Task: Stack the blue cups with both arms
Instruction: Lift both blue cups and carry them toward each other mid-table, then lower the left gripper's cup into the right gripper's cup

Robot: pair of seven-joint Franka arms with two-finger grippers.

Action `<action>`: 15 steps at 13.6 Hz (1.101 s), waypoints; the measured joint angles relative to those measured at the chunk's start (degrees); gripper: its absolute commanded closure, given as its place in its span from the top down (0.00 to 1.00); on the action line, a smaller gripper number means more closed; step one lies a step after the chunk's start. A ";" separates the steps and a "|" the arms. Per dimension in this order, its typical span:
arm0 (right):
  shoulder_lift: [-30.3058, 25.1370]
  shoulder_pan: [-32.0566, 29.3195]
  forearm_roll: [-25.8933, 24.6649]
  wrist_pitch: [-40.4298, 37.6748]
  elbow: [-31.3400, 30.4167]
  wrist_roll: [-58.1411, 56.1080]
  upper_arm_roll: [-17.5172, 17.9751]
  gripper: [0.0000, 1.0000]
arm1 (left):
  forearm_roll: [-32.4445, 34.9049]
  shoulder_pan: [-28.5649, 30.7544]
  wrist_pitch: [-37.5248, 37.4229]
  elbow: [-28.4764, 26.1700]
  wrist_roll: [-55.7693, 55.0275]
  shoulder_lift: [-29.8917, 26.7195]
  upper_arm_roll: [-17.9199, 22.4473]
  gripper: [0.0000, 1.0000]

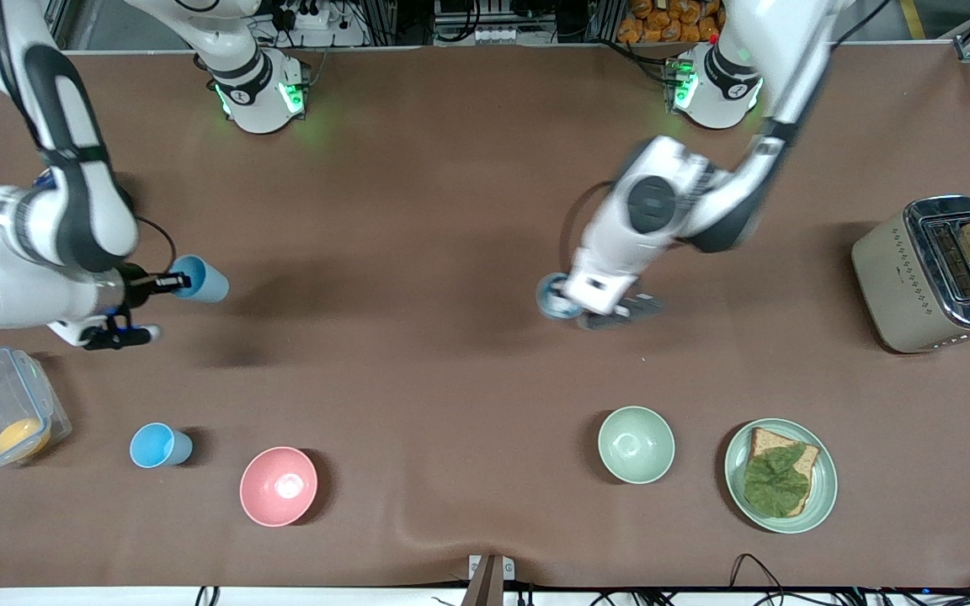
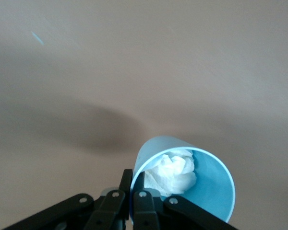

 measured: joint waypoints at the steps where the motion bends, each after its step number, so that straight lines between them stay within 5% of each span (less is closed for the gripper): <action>1: -1.38 0.26 1.23 -2.53 1.29 0.02 0.06 0.00 | 0.32 -2.84 0.04 2.45 -4.07 2.37 0.09 0.00; 7: -5.94 6.77 10.40 -7.95 2.29 14.76 0.49 0.00 | 8.41 -10.70 5.52 14.14 -15.13 17.16 0.46 0.00; 11: -6.73 17.21 11.98 -2.53 2.27 29.50 0.83 0.00 | 10.74 -12.89 6.57 15.22 -15.58 17.99 0.74 0.00; 12: -6.70 19.14 12.07 -0.89 2.12 32.43 0.83 0.00 | 10.78 -13.41 6.69 15.32 -15.59 18.02 1.09 0.32; 13: -6.60 20.80 12.10 0.55 1.98 35.10 0.83 0.00 | 10.78 -14.01 6.68 15.45 -15.93 18.00 1.66 0.99; 15: -6.09 23.47 12.11 3.23 1.86 39.55 0.82 0.00 | 10.78 -15.07 7.17 15.58 -18.47 18.18 2.52 1.00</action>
